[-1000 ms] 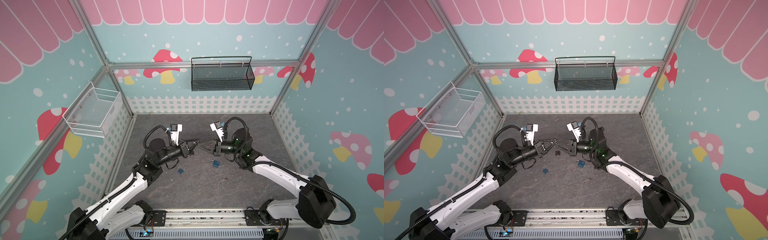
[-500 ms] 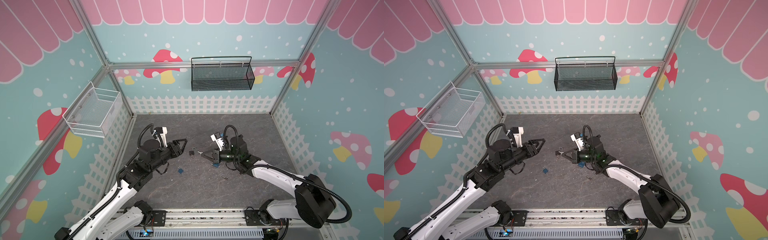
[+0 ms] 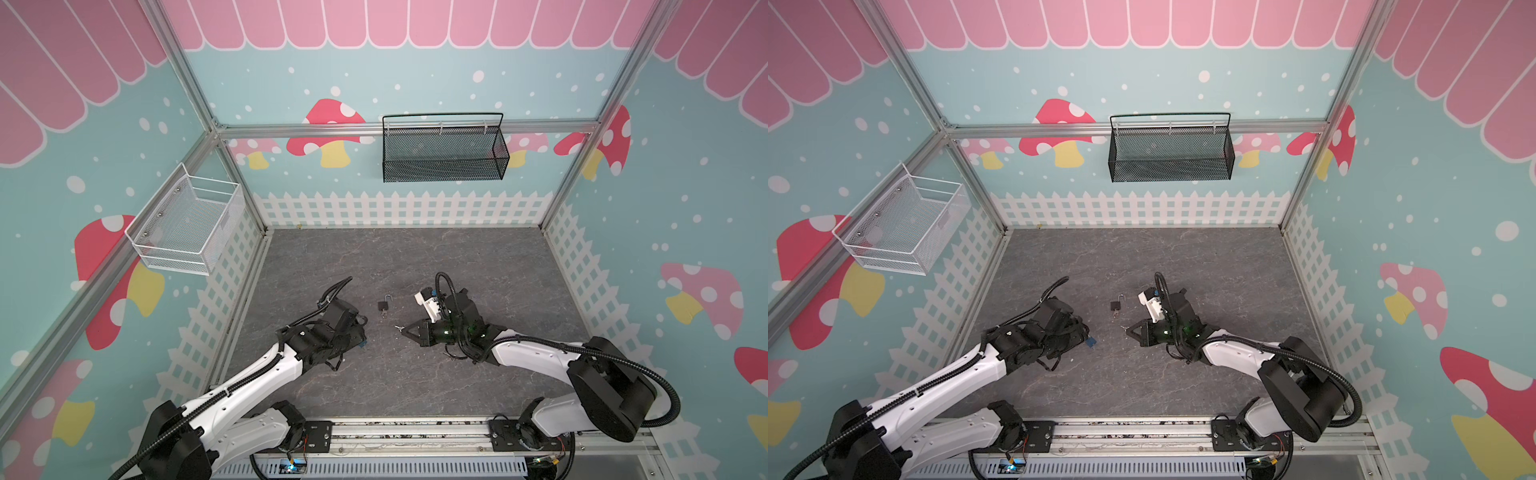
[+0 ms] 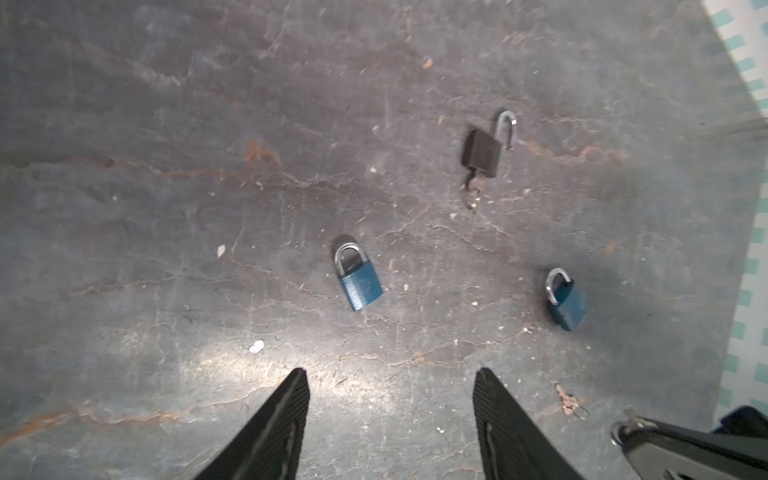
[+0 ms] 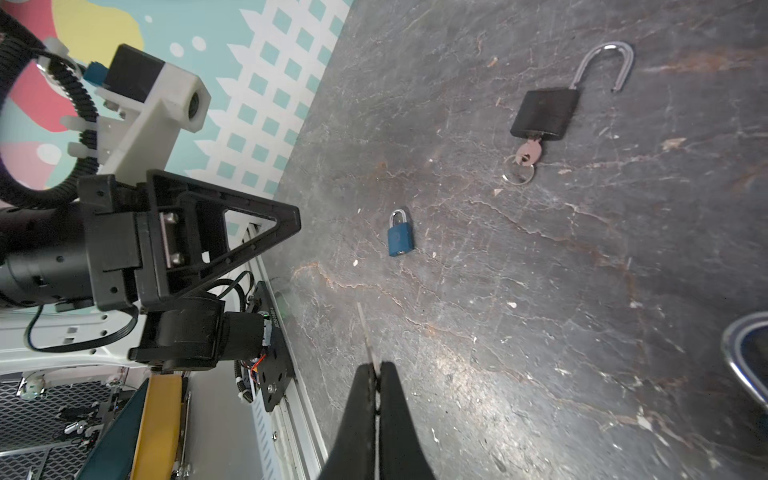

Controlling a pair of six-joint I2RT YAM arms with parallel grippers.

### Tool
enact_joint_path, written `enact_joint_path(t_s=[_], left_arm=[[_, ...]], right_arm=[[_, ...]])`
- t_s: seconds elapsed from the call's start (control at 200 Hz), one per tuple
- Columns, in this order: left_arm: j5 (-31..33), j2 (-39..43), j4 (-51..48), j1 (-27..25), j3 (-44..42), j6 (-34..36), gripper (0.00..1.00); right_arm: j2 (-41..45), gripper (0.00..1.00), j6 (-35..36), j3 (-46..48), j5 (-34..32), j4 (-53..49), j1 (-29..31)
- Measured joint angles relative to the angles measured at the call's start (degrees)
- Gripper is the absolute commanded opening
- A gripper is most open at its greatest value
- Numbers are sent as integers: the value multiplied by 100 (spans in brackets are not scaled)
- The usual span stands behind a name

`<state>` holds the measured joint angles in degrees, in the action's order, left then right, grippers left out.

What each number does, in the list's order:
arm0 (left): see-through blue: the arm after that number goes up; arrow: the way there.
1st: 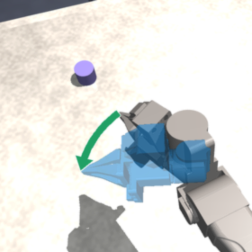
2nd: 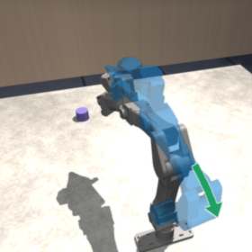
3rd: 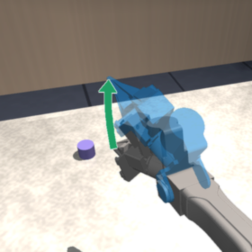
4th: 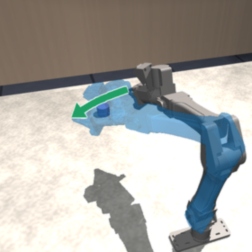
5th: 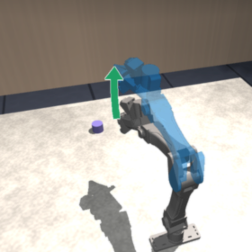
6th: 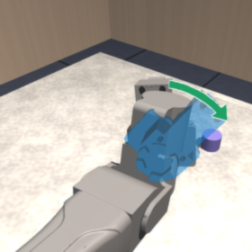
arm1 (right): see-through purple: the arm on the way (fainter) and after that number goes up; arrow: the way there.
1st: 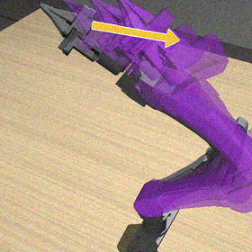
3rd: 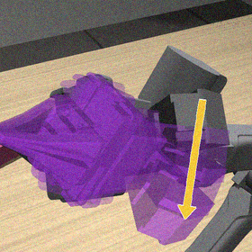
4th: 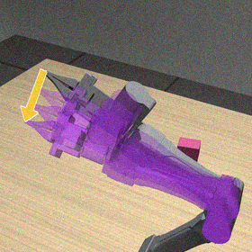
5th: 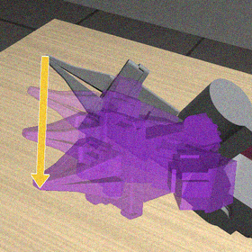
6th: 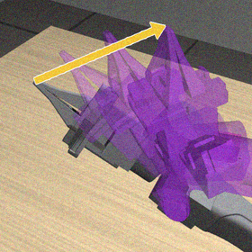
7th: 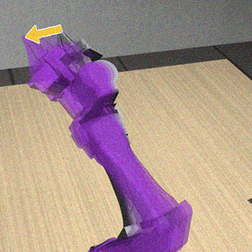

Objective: Unlock with the key
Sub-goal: 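Grasp a blue padlock with the left gripper while the right holds the key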

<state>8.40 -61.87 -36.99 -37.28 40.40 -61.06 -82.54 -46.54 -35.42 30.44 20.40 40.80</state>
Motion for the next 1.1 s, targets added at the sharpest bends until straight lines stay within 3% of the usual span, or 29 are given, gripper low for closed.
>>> enact_joint_path(t_s=[0.245, 0.645, 1.095], left_arm=[[114, -688, 282, -149, -59, -326, 63], [256, -2046, 610, -181, 184, -149, 55], [315, -2754, 664, -175, 542, 168, 38]], right_arm=[[-219, 0, 50, 22, -7, 151, -2], [-240, 0, 144, 26, 13, 249, -149], [-247, 0, 197, 170, 256, 295, -393]])
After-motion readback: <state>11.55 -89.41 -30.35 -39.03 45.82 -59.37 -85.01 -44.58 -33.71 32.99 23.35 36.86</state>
